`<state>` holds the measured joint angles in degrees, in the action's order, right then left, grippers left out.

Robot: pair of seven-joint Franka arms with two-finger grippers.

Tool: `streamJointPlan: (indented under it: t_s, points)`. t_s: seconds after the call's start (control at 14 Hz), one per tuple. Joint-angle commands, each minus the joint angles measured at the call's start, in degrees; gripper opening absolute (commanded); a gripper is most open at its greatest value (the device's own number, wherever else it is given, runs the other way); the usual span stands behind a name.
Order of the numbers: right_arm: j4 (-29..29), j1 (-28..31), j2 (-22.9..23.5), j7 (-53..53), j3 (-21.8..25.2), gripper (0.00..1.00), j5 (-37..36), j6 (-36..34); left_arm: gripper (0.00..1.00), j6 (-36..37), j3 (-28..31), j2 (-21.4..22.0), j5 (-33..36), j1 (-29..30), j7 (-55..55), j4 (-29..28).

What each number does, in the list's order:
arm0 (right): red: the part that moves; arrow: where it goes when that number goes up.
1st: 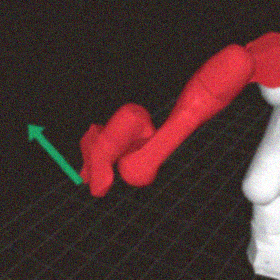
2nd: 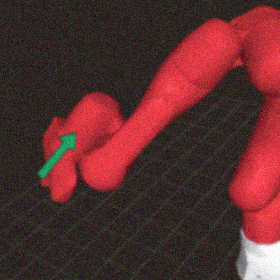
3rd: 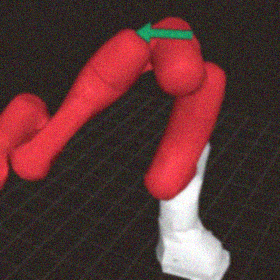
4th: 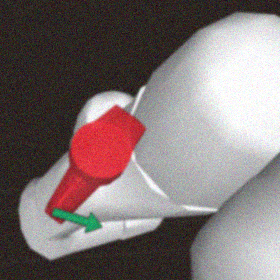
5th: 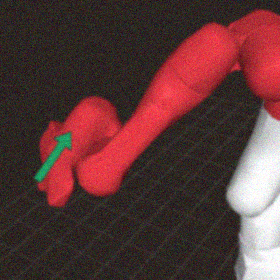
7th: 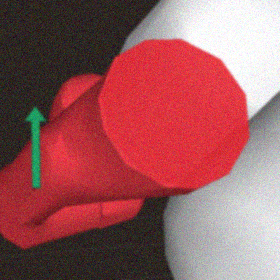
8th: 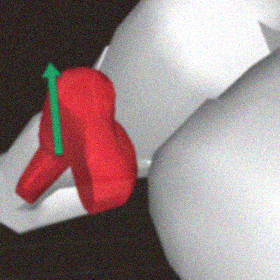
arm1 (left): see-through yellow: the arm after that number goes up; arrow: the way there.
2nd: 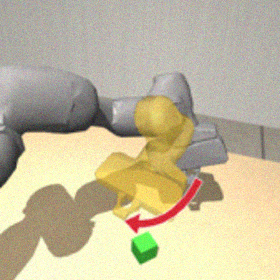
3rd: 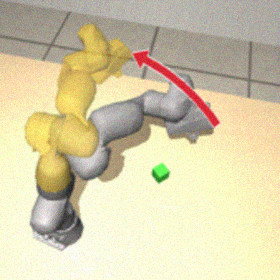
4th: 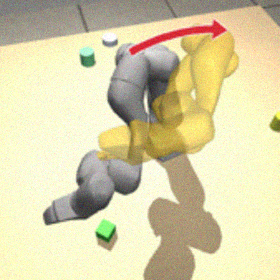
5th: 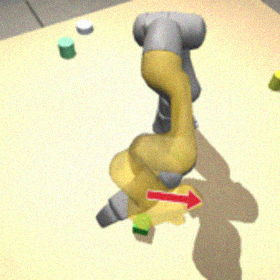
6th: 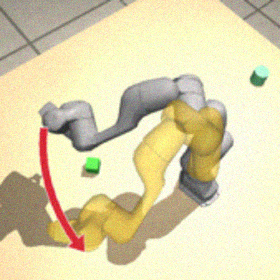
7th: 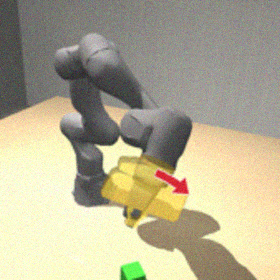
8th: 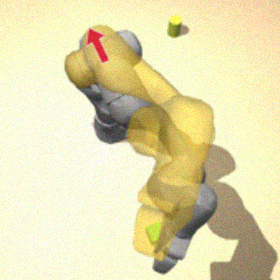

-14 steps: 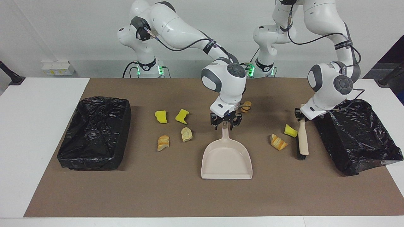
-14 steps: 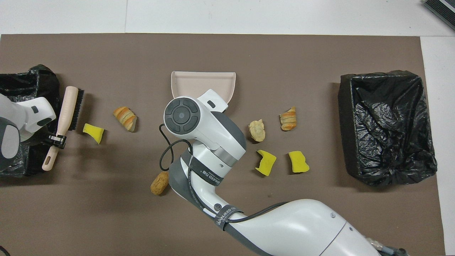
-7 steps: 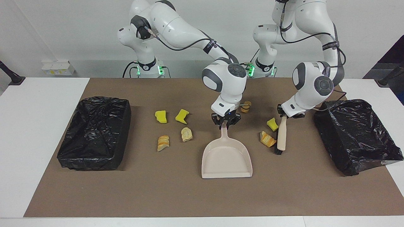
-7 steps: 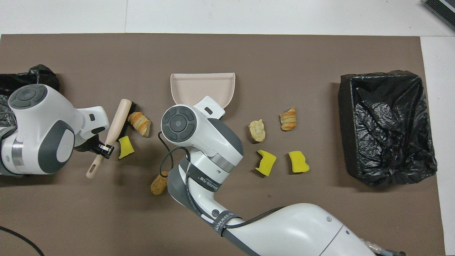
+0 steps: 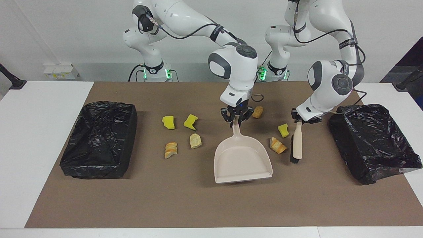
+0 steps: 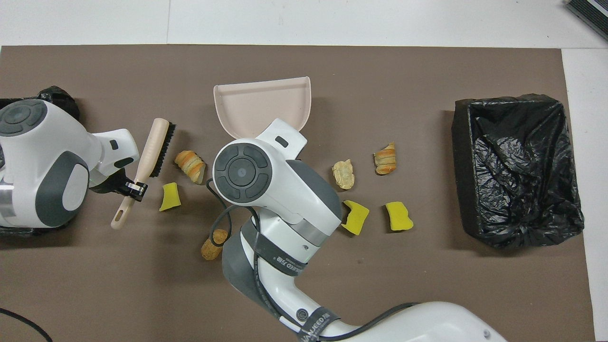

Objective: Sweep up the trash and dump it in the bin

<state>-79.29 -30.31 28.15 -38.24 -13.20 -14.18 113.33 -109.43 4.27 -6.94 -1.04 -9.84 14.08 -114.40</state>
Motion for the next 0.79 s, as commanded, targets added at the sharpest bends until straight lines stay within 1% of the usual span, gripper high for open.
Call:
streamJointPlan:
  t_s: [0.0,0.14,0.21,0.43,0.5,0.72]
  points:
    - [-8.22,1.92,-7.65,11.66,-0.51,0.00,4.33,-0.13,0.00,0.89,0.21,0.43,0.07,1.66,-2.91,0.94]
    - [-12.01,1.92,-10.03,16.51,-0.51,0.00,4.69,-0.13,0.00,-0.25,0.12,0.78,0.16,3.86,-2.66,-0.46]
    - [-13.16,2.01,-10.65,22.10,-0.42,0.00,4.60,0.04,0.00,-0.52,0.12,0.87,0.16,3.95,-2.13,-0.82]
    - [-14.57,3.85,-11.01,41.69,-0.51,0.00,4.69,-0.04,0.00,-2.80,-0.23,-0.18,0.25,2.21,1.47,-2.58]
    - [-15.27,4.46,-11.18,48.89,-0.51,0.00,4.69,-0.04,0.00,-2.72,-0.14,-0.88,0.25,0.28,2.87,-2.84]
    - [-16.41,7.10,-11.18,67.98,-0.51,0.00,4.69,0.05,0.00,-1.67,-0.49,0.78,0.16,-2.89,3.23,-6.70]
